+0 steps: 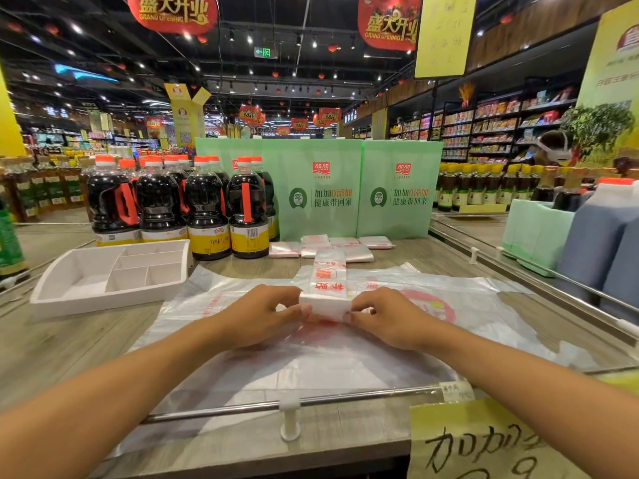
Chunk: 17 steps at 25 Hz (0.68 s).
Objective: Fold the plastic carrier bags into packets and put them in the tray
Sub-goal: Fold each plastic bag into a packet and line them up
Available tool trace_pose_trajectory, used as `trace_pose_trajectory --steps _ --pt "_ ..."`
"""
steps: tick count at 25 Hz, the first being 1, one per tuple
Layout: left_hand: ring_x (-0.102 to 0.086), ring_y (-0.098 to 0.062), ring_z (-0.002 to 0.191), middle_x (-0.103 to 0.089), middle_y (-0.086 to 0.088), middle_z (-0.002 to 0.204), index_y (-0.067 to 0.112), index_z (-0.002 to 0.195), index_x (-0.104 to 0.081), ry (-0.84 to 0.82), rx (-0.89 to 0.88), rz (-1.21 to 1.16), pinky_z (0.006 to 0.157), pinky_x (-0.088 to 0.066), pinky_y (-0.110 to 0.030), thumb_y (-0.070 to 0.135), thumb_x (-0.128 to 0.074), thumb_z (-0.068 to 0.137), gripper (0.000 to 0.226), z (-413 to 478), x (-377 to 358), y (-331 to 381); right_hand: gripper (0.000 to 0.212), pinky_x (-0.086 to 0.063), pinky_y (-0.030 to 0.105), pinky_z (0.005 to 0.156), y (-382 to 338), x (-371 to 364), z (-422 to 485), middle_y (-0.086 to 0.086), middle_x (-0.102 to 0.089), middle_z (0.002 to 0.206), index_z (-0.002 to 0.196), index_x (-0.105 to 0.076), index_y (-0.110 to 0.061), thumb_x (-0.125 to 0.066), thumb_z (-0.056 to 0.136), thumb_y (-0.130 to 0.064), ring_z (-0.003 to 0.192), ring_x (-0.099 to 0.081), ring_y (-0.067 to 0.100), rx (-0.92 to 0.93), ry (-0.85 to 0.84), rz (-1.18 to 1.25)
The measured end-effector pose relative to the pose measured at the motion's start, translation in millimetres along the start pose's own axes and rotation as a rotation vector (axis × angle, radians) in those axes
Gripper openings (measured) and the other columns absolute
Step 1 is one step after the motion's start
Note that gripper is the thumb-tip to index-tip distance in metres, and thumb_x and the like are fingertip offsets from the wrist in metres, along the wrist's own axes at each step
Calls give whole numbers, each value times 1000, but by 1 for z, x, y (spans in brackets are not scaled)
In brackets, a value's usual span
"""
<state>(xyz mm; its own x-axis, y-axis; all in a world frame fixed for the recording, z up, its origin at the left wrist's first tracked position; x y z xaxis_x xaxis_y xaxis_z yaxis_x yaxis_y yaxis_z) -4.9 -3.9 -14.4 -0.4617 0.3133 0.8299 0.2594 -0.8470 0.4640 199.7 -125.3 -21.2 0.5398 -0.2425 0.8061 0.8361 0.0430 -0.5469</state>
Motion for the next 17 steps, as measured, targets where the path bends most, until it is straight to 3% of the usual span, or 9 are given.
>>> trace_pose_trajectory --steps 2,4,6,8,12,17 --pt "-68 -3 100 -74 17 105 31 122 -65 6 13 -68 89 -54 -36 56 -55 98 35 -1 1 3 17 -45 25 67 -2 4 -1 -17 -66 69 85 -76 -22 -67 99 -27 60 -54 -2 -28 28 107" --pt "-68 0 98 -75 17 100 36 139 -53 5 53 -120 87 -51 -28 38 -63 100 41 -1 0 4 13 -44 21 60 -2 5 -1 -13 -66 66 109 -75 -20 -68 98 -19 53 -53 -2 -49 53 217" --pt "-68 0 97 -77 16 94 37 149 -40 4 76 -134 93 -48 -28 29 -67 98 59 -1 -2 5 45 -42 17 52 -1 4 -1 -10 -68 64 138 -60 -25 -71 95 -15 49 -52 1 -100 56 293" --pt "-69 -4 99 -78 12 91 36 151 -38 -1 72 -161 104 -44 -30 24 -70 97 64 1 -5 4 63 -38 12 47 0 3 -2 -9 -69 63 148 -47 -28 -74 93 -14 46 -51 0 -133 60 290" --pt "-69 -7 89 -76 6 84 31 143 -53 10 99 -206 100 -47 -27 20 -71 95 52 4 -10 7 55 -40 20 48 0 1 1 -7 -65 60 145 -52 -29 -71 95 -15 48 -49 8 -125 39 243" --pt "-63 -3 82 -73 4 85 25 143 -57 7 166 -126 79 -41 -5 21 -65 99 45 7 -17 11 59 -44 18 62 5 -7 4 -10 -61 64 152 -45 -29 -68 98 -25 58 -55 3 -113 -10 155"
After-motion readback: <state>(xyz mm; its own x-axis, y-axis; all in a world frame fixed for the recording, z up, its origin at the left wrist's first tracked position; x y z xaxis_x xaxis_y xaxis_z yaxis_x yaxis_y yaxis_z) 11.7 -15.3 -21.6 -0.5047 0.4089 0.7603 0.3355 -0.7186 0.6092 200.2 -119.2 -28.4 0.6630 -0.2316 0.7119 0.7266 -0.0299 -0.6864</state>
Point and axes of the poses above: each hand's wrist, its own z-axis towards the middle knuckle, its own x-axis out of the back of the hand, y = z × x, the point moved 4 cm from there along z, towards the middle knuckle
